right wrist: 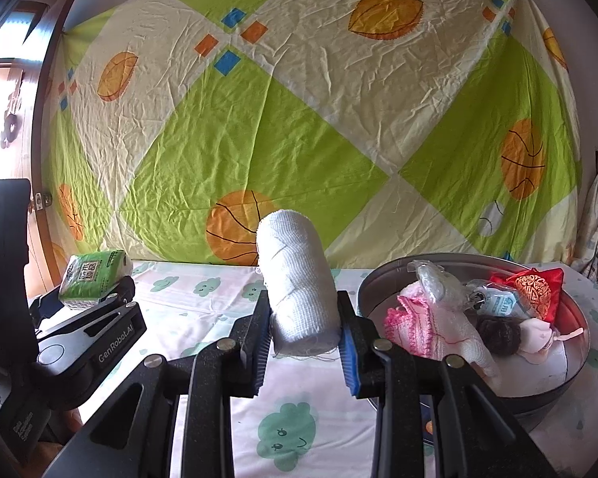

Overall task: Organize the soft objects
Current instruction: 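Lift and carry the tissue pack and gauze roll over the blue tin with both tools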

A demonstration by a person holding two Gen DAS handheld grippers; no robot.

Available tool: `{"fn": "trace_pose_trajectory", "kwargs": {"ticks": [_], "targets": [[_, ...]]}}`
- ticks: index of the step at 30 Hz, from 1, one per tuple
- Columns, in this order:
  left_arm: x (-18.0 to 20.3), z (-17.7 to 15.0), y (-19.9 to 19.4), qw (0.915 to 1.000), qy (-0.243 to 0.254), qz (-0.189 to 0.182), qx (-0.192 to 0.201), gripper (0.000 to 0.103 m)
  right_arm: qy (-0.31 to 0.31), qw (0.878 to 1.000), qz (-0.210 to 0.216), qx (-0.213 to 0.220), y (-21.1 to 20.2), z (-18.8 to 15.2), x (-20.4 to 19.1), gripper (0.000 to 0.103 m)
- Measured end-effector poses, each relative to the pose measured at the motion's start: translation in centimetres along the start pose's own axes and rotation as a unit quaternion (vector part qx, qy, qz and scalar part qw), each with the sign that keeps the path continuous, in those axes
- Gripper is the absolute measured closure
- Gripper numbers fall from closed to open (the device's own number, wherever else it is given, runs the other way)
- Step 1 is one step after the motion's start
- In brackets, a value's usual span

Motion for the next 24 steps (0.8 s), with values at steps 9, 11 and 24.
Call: {"fn": "trace_pose_trajectory", "kwargs": {"ticks": [9,11,24], "targets": [[2.6,-0.7,-1.3,0.9995,0.013,-0.028,0.003,0.035,0.003,1.0,-0.024,0.009,-1.2,0.0,2.7,0.07],[3.5,-0.8,-1.8,0.9992,0.02,-0.033,0.005,0.035,0.0,1.0,-0.029,0.011,-1.4,0.0,3.3,0.07],[11.9,-2.2,-4.2,0.9917,0.048,-0.119,-0.004,0.035,0.012,0.997,-0.077,0.015,-3.3,-0.4,10.3,0.07]]}}
Point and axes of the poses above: each gripper's, at about its wrist camera, not at the fingertips, and y roughly the way its jaws point, x to its right, z to its top, the point moved 8 cm from there along y, roughly the way its jaws point, and after that the axes turned 9 degrees about -x, right-handed, at the moved point
